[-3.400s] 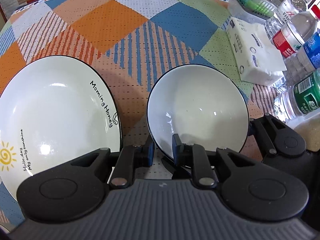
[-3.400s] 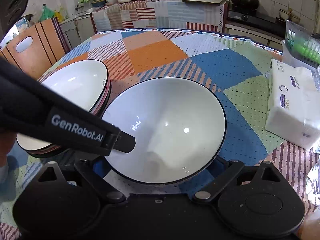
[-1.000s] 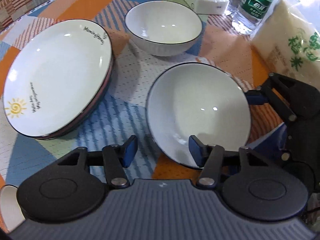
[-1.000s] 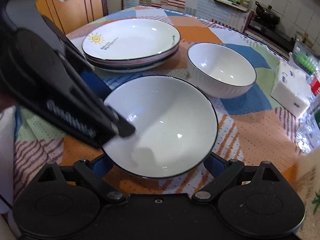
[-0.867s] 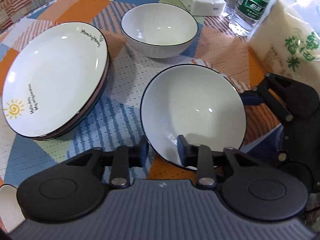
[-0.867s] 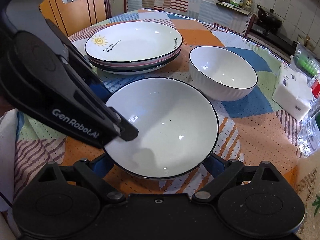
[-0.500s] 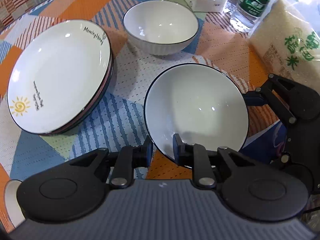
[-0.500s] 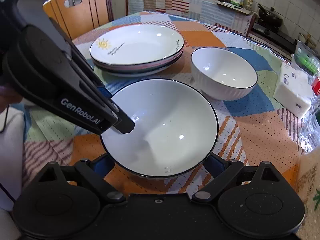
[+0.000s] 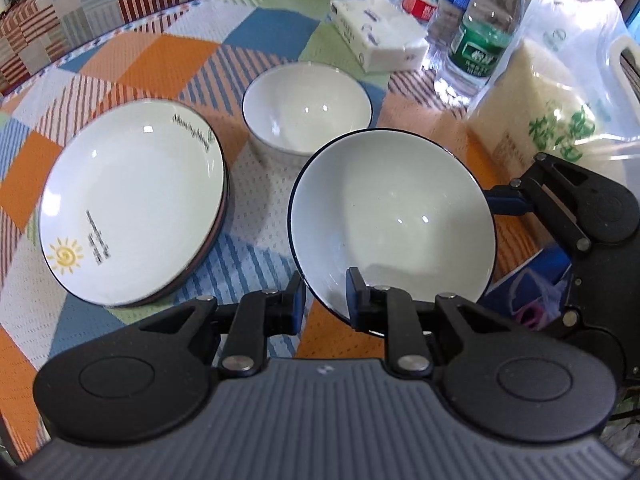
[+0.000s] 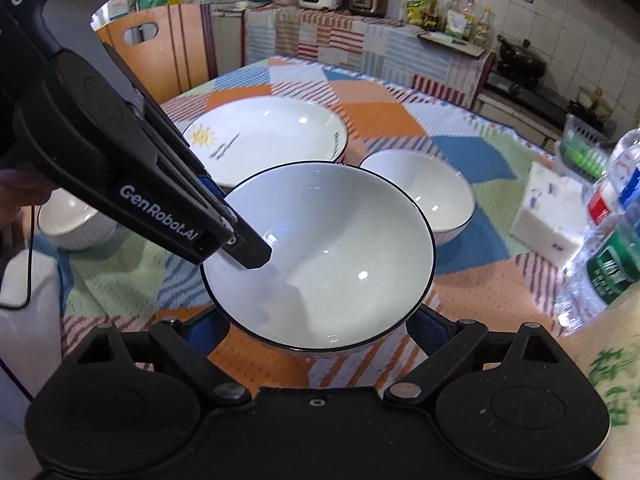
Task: Organize plates and bowls
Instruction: 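Move both tools to a second white bowl and close on its rim, then carry the second bowl with both tools and lower it into the first bowl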
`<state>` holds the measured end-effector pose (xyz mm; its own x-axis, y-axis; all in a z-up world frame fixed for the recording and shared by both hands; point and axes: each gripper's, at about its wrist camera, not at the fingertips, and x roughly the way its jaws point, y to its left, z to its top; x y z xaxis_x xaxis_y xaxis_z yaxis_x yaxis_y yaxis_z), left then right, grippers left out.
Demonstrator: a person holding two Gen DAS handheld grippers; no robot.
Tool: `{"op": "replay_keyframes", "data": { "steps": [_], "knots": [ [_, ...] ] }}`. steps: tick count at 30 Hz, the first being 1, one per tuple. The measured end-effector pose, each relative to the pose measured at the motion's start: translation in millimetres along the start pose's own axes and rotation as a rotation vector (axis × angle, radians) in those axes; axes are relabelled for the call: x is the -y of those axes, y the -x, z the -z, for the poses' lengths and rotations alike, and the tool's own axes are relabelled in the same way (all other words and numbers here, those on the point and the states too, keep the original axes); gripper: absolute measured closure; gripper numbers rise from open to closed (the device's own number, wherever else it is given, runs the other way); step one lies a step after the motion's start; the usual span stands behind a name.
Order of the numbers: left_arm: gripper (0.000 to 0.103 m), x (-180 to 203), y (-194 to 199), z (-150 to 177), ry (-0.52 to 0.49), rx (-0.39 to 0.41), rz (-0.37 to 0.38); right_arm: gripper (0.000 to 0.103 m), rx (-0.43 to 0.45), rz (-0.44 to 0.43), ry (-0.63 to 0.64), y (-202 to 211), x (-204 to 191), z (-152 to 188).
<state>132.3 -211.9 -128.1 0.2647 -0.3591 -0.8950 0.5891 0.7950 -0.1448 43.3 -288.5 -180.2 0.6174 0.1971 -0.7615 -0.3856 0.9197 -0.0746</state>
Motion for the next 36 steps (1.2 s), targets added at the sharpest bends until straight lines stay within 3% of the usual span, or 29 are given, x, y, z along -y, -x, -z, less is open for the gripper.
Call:
{"op": "replay_keyframes", "data": {
  "steps": [9, 13, 21, 26, 29, 36],
  "knots": [
    [0.084, -7, 26, -43, 0.018, 0.079, -0.025, 0.006, 0.074, 0.029, 0.002, 17, 21, -35],
    [0.084, -17, 17, -75, 0.040, 0.081, -0.027, 0.006, 0.130, 0.043, 0.003, 11, 39, -49],
    [0.084, -33, -30, -113, 0.078, 0.071, -0.096, 0.006, 0.082, 0.015, -0.061, -36, 78, -76],
    [0.084, -39, -54, -117, 0.088, 0.032, -0.143, 0.006, 0.056, -0.009, -0.097, -58, 85, -77],
    [0.084, -47, -62, -117, 0.111, 0.007, -0.126, 0.006, 0.034, -0.024, -0.119, -66, 87, -78],
    [0.084, -41, -75, -116, 0.098, 0.008, -0.157, 0.006, -0.026, -0.064, -0.197, -79, 95, -76]
  ]
}}
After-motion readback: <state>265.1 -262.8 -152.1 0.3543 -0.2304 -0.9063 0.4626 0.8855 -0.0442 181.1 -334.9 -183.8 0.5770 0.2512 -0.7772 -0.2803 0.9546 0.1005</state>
